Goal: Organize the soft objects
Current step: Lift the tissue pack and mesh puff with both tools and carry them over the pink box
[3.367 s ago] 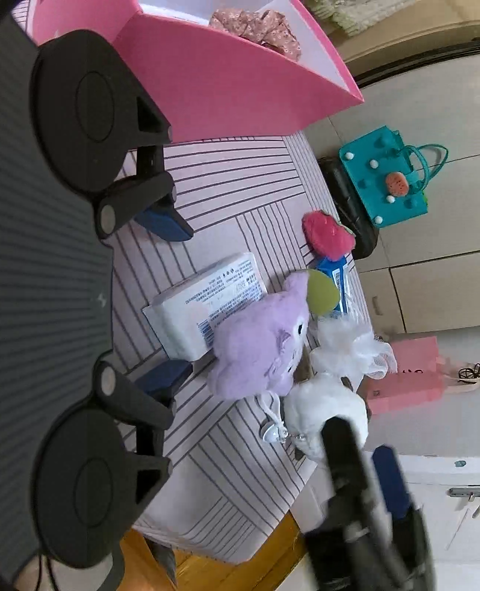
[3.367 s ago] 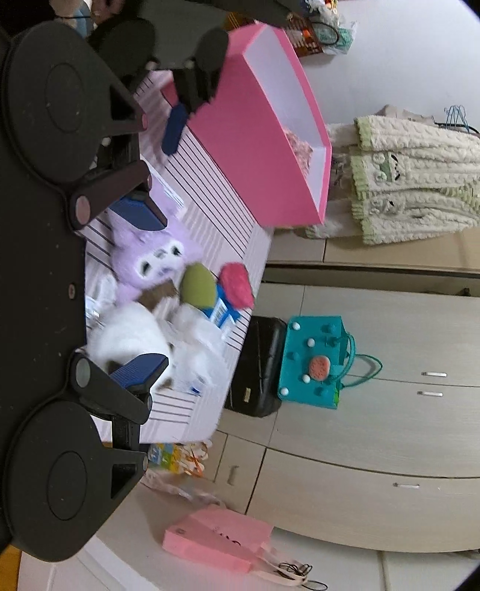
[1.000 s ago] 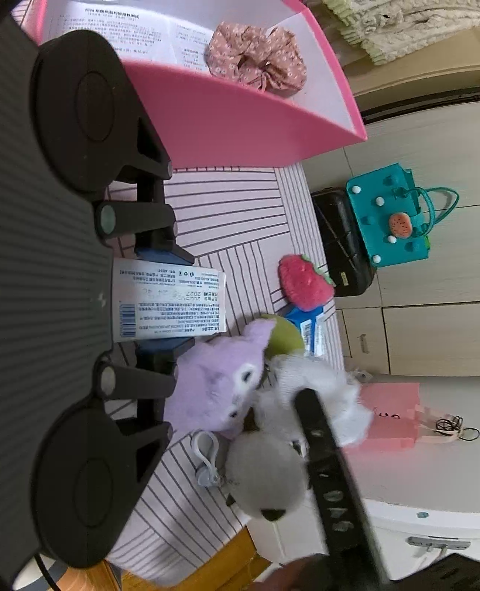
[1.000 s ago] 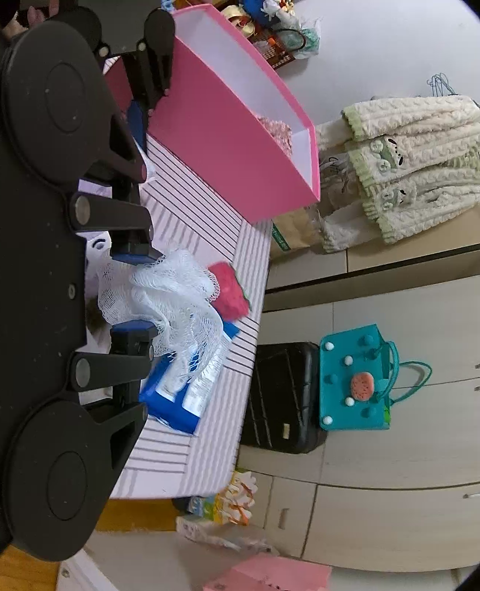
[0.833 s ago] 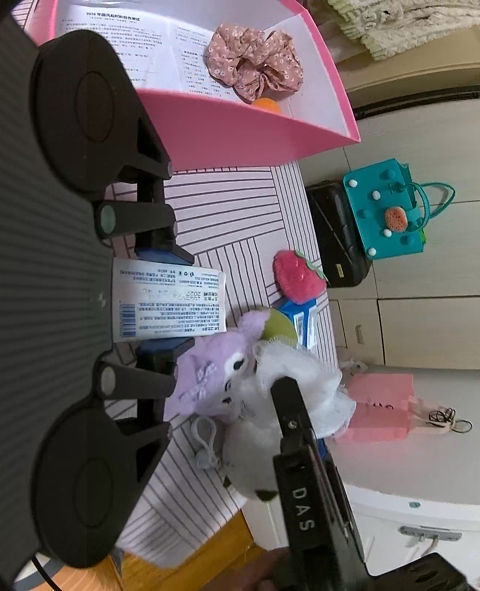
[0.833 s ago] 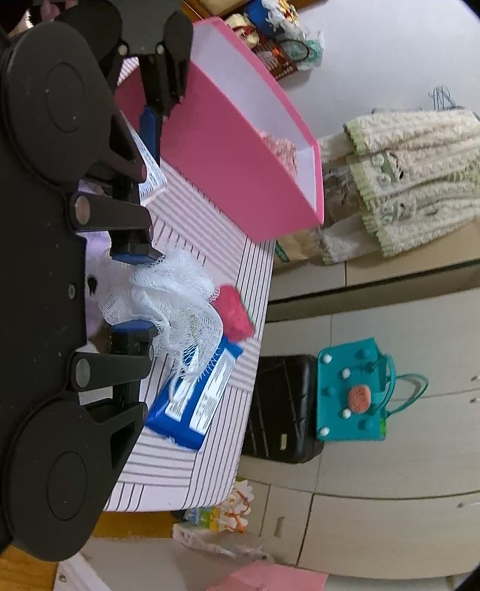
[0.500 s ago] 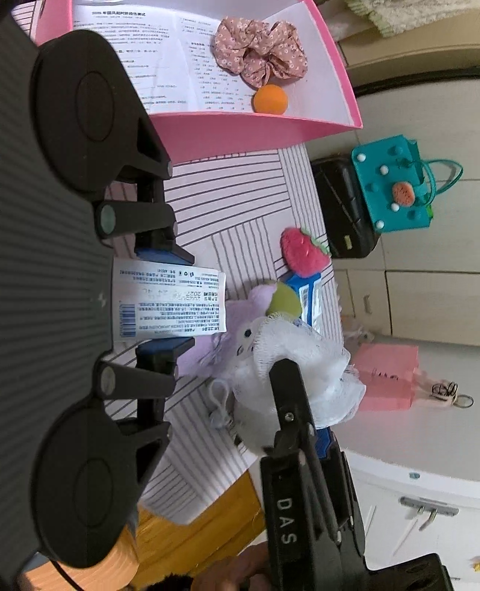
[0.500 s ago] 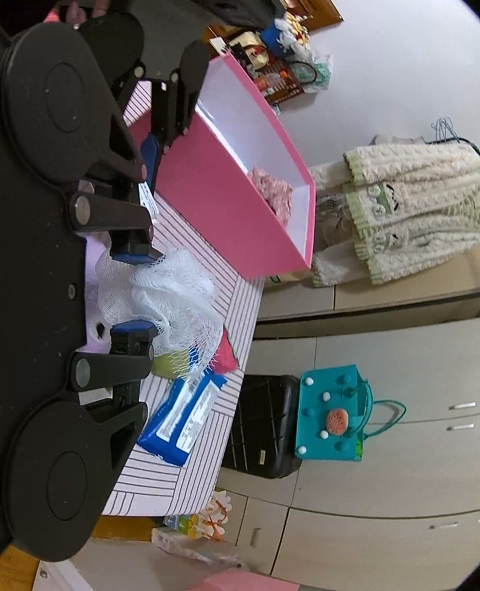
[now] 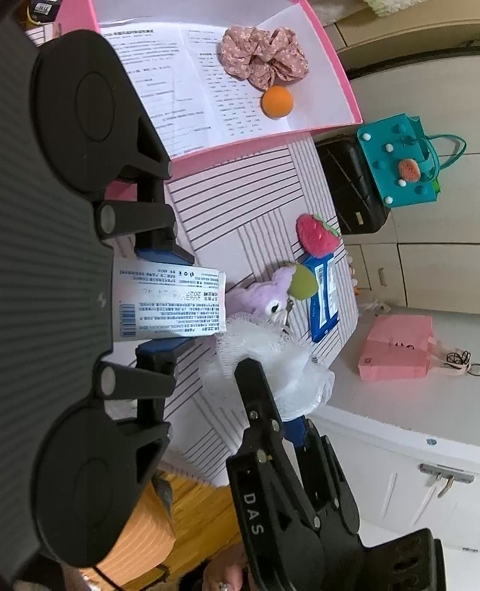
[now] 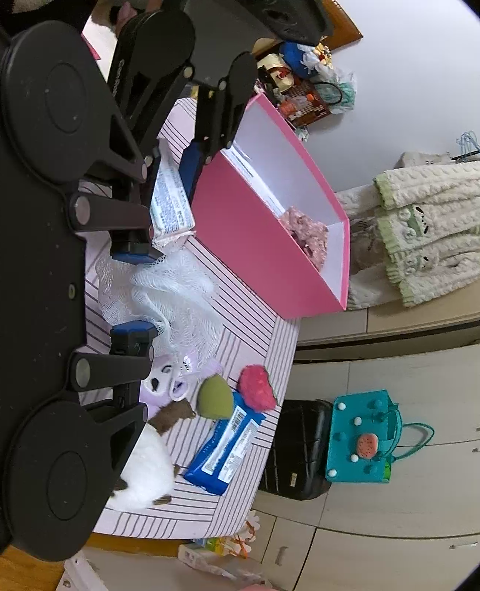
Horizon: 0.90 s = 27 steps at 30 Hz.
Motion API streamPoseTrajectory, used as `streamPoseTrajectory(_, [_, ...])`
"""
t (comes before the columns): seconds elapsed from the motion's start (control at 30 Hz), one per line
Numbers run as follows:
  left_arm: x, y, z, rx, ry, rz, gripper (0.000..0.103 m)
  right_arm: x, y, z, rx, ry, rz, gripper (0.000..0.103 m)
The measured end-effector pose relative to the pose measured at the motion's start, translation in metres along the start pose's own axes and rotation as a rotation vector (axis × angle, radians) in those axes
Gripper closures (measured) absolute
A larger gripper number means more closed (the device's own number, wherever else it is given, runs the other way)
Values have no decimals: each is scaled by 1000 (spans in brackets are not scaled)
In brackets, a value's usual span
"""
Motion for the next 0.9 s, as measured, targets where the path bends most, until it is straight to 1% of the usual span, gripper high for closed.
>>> streamPoseTrajectory(0.17, [-14,-9,-3,-8,-56,-36,65,-4,-4,-11,-3,17,-32,69])
streamPoseTrajectory(0.47, [-38,-28,-13,-17,-73,-69,65,-5,-5,-30,-5,72,-81,69])
streamPoseTrajectory(0.5, [-41,-30,-15,-20,-70,-73,65,-6,-5,-33,-3,78,-87,69])
streamPoseTrajectory(0.6, [-52,-37,-15,-8,-13,-68,65,-7,-5,-41,-8,94,-104,69])
streamPoseTrajectory(0.63, [-56,-39,-16,-6,-4,-71,65,-7,-4,-44,-10,104,-112,69])
streamPoseTrajectory(0.8, [-71,-46,-26,-30,-36,-107,65,-6,1,-63,-39,145,-139,69])
streamPoseTrajectory(0.9, [-79,-48,-31,-29,-21,-107,65,-5,5,-74,-56,178,-163,69])
Point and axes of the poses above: each gripper's, at about its wrist camera, not at the fingertips, and x roughly the way its jaws point, z to its right, y to its top, the point moved 2 cm from there along x, roughly the way its jaws point, and after that the axes turned 9 degrees about -z, right-handed, at the moved point
